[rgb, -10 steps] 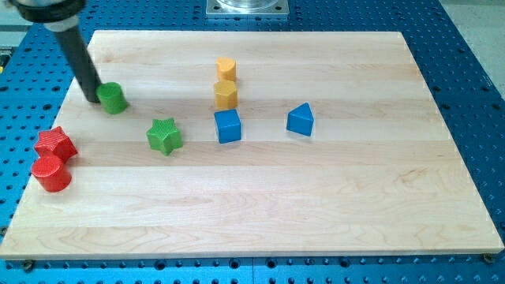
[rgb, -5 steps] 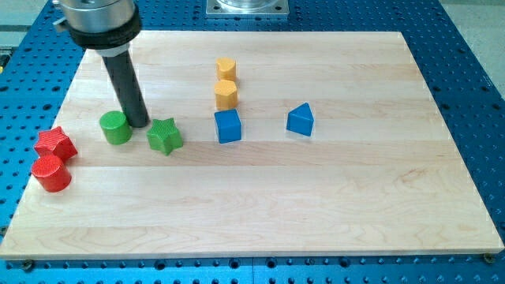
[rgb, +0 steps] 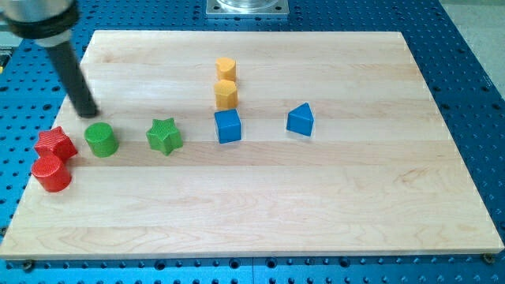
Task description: Adjust the green circle and red star to form a diagonal line with other blocks
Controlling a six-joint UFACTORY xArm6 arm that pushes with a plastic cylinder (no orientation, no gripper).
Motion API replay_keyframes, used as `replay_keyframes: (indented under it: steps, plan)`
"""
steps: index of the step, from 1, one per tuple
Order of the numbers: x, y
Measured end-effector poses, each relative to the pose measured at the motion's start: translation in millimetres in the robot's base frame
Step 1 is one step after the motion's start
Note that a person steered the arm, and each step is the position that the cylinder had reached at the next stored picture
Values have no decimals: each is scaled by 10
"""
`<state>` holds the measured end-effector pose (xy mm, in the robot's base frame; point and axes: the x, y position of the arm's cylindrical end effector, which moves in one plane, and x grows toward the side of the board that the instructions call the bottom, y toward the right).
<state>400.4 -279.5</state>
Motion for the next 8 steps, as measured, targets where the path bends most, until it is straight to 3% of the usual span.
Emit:
replay_keyframes:
  steps: [1,3,8]
  plan:
    - [126,-245]
    - [138,-256]
    - [743,-252]
